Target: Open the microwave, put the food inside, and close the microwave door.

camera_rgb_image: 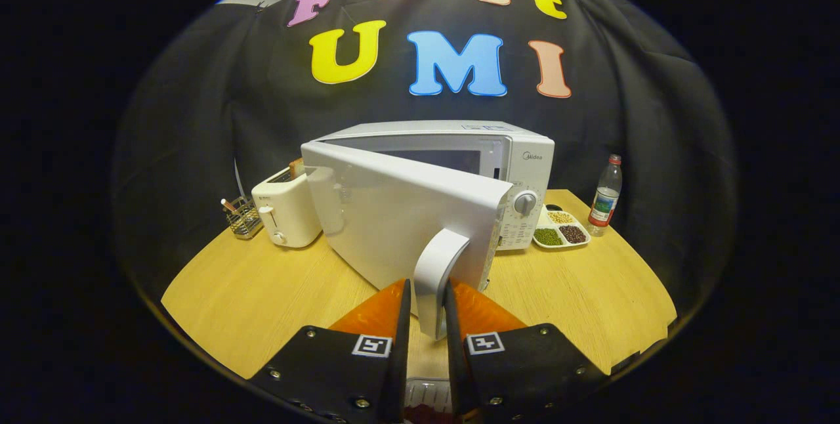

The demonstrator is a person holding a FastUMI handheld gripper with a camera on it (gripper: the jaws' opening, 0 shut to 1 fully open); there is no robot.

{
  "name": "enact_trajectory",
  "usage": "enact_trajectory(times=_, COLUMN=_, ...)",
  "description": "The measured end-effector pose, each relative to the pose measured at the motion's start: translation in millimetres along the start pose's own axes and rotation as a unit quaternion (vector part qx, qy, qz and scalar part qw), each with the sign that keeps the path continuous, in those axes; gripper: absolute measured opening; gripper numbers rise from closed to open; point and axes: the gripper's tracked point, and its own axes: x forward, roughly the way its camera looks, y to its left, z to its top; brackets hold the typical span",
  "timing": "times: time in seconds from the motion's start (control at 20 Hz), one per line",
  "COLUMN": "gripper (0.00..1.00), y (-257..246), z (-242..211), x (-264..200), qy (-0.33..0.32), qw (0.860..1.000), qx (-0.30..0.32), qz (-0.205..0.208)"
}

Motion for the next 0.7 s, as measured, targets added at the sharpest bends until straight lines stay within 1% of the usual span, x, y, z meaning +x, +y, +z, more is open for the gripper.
enact_trajectory(times=0.3, gripper=0.27, y=42.7, z=-14.1, x=-25.2, qy=-0.006, qw=1.000, qx=-0.009, qz=0.014)
enact_trajectory(times=0.7, gripper=0.27, y=98.9, z=-26.3, x=-44.9, qy=-0.012, qw=0.999, qx=-0.019, qz=0.033)
